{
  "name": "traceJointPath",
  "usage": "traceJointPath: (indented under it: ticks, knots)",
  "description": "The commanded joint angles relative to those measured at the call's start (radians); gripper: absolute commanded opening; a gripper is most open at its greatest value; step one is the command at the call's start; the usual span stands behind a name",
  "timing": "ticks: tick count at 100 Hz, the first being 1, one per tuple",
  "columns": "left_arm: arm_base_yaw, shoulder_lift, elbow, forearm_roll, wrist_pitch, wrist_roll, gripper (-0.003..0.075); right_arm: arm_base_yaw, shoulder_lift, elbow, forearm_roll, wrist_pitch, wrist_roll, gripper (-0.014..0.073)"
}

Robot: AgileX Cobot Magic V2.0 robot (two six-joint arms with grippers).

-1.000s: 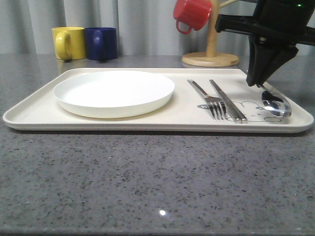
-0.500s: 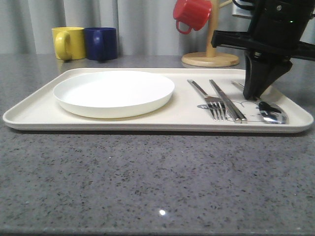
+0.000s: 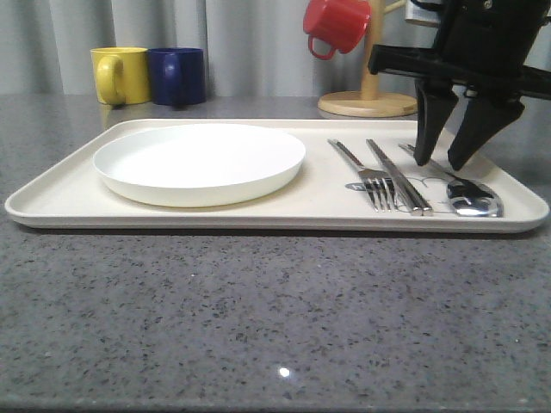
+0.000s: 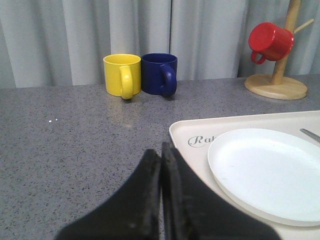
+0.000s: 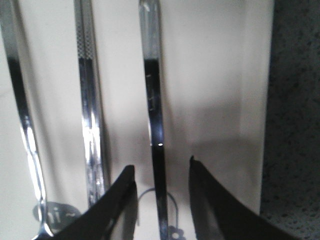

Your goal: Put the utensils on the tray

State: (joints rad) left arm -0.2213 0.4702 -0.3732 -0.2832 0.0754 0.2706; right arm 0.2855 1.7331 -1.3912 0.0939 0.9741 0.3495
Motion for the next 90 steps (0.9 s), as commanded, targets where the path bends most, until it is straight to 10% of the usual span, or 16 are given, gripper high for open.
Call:
traceJointPath:
  ticks: [1,50,90]
  knots:
    - [-0.004,0.005,-0.028,-0.002,-0.085,0.0,-0.0018,-0.001,-0.096,-0.039,0.004,-0.034,-0.021,0.0281]
    - [-0.004,0.005,-0.028,-0.002,-0.085,0.0,-0.0018,-0.029,-0.457,0.052,-0.183,-0.106,-0.089,0.028]
    - [-0.004,0.005,-0.028,-0.002,-0.085,0.0,-0.0018,-0.155,-0.877,0.451,-0.261,-0.272,-0.089,0.028]
